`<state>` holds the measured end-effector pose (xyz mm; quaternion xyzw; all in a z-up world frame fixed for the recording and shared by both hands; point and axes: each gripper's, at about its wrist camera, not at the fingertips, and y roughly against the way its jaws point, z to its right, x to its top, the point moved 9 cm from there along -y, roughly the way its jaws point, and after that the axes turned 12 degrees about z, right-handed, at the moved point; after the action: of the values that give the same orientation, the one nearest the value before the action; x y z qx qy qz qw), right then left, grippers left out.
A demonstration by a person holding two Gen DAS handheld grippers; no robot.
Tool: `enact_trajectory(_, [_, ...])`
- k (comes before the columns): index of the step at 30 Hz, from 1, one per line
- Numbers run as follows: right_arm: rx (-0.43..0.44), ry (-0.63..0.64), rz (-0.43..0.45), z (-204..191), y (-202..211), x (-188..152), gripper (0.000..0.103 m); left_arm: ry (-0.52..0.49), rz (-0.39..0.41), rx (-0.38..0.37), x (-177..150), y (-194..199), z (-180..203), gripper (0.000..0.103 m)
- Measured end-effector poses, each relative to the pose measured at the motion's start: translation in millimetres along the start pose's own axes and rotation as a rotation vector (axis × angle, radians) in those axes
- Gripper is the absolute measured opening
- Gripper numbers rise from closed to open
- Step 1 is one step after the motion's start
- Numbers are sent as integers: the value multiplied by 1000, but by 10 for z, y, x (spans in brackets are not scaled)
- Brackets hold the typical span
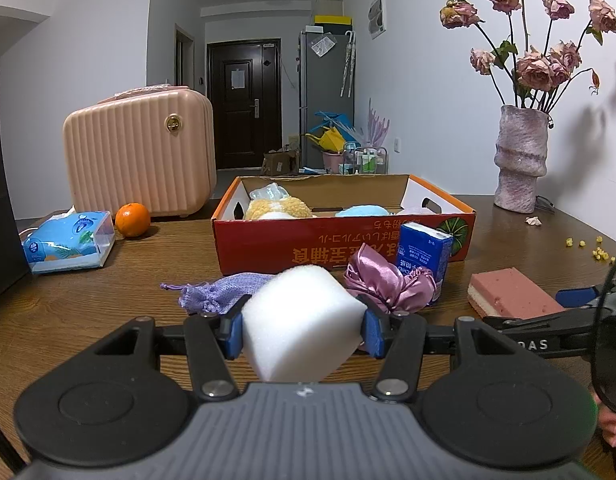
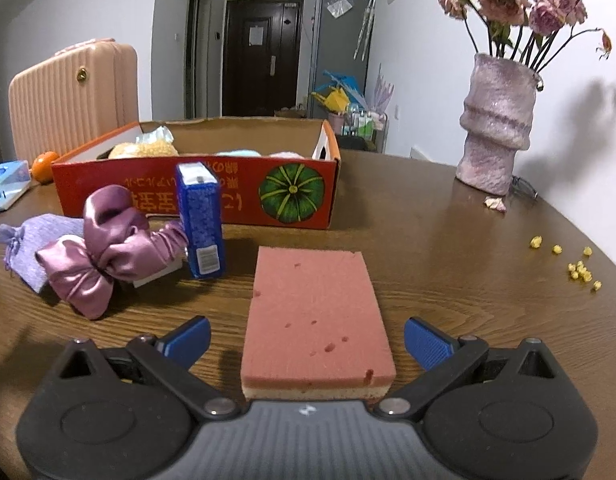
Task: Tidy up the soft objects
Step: 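Grasp the pink sponge with the right gripper while the left gripper holds the foam block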
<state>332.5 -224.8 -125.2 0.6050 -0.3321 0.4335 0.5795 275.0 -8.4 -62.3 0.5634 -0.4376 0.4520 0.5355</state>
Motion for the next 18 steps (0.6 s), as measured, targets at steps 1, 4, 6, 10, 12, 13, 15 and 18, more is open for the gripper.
enact_trajectory(1, [0,-2,-7,0,-24,-4,103,0,1,0,1,3,4,56])
enact_trajectory(4, [0,-9,-22,4,-85,-10,103,0,1,-1,4,2,7,56])
enact_trajectory(6, [0,-15,-32,10,-122,-15,103,0,1,-1,3,3,7,56])
enact_trajectory(10, [2,-29,-48,19,-185,-19,103,0,1,0,3,3,6,56])
enact_trajectory(12, [4,-35,-56,20,-213,-23,101,0,0,0,3,2,5,56])
enact_trajectory(13, [7,-38,-63,19,-228,-29,101,0,1,0,2,2,6,56])
enact_trajectory(15, [14,-45,-76,10,-250,-42,96,0,0,0,2,1,5,56])
enact_trajectory(18, [23,-60,-79,16,-254,-41,93,0,-1,0,1,2,9,56])
